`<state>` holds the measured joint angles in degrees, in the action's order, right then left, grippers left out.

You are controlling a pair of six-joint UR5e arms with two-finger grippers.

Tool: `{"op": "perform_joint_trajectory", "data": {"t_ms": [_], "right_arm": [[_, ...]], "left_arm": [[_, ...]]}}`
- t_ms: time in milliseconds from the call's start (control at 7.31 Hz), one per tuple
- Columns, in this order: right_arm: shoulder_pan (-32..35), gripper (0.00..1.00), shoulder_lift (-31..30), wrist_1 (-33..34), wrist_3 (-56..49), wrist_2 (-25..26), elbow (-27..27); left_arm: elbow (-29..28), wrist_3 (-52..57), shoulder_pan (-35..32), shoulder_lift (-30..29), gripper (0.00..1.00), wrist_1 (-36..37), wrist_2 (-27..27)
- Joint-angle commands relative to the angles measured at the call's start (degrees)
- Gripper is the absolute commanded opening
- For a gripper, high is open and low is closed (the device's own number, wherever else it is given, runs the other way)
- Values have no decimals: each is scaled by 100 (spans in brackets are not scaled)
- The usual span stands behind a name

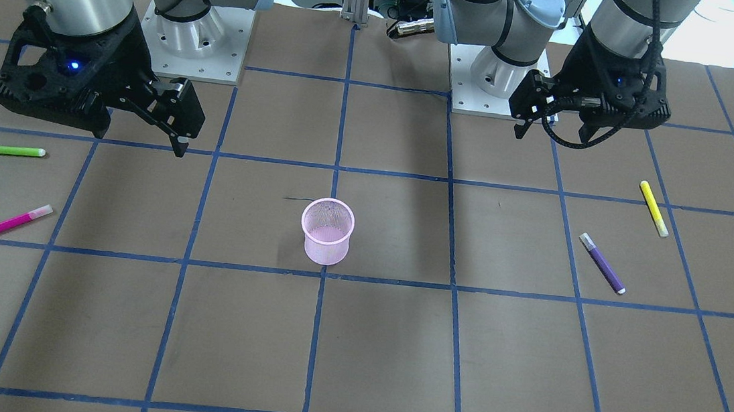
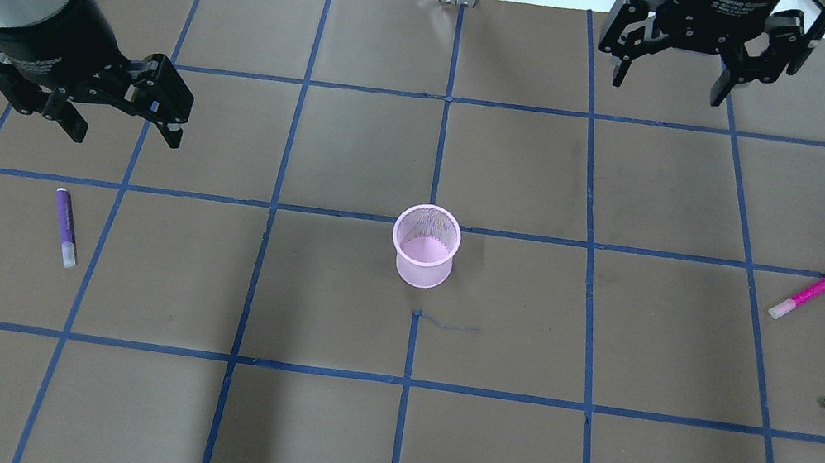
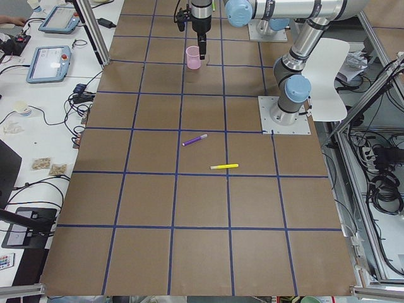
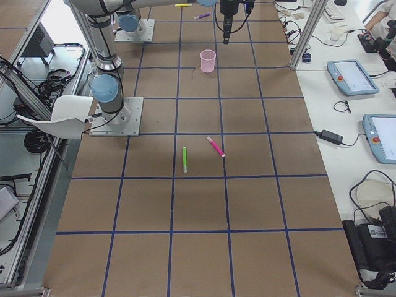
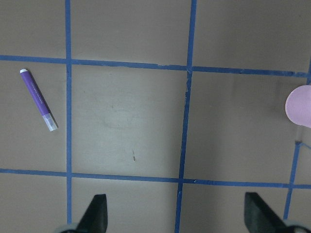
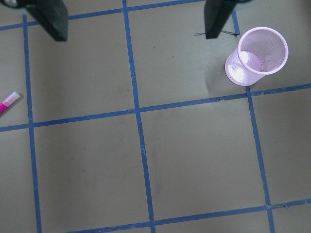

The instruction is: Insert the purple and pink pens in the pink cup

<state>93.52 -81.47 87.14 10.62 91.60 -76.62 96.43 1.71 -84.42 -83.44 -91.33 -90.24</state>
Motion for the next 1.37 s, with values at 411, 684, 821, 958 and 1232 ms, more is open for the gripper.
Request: {"op": "perform_joint_trajectory", "data": {"t_ms": [411, 684, 821, 958, 1232], "right_arm": [[9, 100, -9, -4, 2, -10, 7], [0, 100, -9, -22, -16, -36, 7], [0, 100, -9, -74, -77, -28, 7], [9, 100, -9, -40, -86, -45, 24], [-61, 100, -61, -74, -104, -2, 16]], "left_arm": [[-1, 13, 5, -15, 100, 10, -12], [-1, 66, 5, -6, 100, 27, -47], [-1, 75, 5, -6, 100, 27, -38], [-10, 83, 5, 3, 100, 27, -47], [-10, 75, 31, 21, 100, 18, -12]]}}
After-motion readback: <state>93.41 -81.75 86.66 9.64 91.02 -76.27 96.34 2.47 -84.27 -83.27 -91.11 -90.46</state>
